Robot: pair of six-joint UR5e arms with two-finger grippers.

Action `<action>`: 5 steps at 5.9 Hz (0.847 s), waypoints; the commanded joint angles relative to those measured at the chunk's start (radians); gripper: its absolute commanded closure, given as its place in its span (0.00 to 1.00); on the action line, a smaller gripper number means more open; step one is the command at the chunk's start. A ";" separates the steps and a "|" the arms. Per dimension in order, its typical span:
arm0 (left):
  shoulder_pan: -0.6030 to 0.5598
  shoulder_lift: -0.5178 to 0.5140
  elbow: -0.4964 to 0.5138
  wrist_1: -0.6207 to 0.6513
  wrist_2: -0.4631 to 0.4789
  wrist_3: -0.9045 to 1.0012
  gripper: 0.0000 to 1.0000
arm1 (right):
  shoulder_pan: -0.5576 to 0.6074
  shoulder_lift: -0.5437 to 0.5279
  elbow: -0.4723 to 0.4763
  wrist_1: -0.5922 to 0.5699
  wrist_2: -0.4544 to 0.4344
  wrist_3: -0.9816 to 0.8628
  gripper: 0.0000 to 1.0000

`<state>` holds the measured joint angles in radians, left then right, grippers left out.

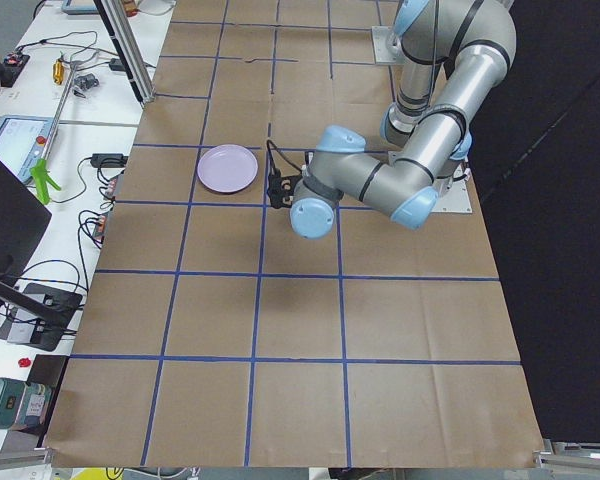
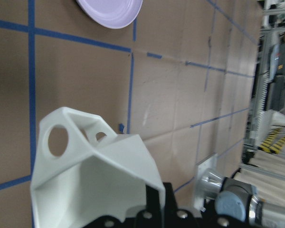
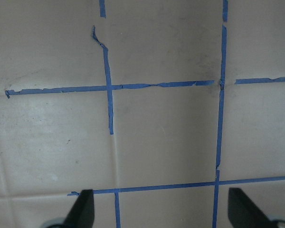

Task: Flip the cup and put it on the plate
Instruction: 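Lift the white mug with the left gripper and rotate it upright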

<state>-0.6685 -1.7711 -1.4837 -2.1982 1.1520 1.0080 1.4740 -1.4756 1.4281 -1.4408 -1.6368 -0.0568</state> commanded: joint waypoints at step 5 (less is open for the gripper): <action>-0.759 0.069 0.012 0.743 0.463 -0.741 1.00 | 0.000 0.000 0.000 0.000 0.000 0.000 0.00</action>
<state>-1.3637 -1.6461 -1.4779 -1.5721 1.5573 0.2854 1.4742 -1.4757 1.4281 -1.4412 -1.6368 -0.0568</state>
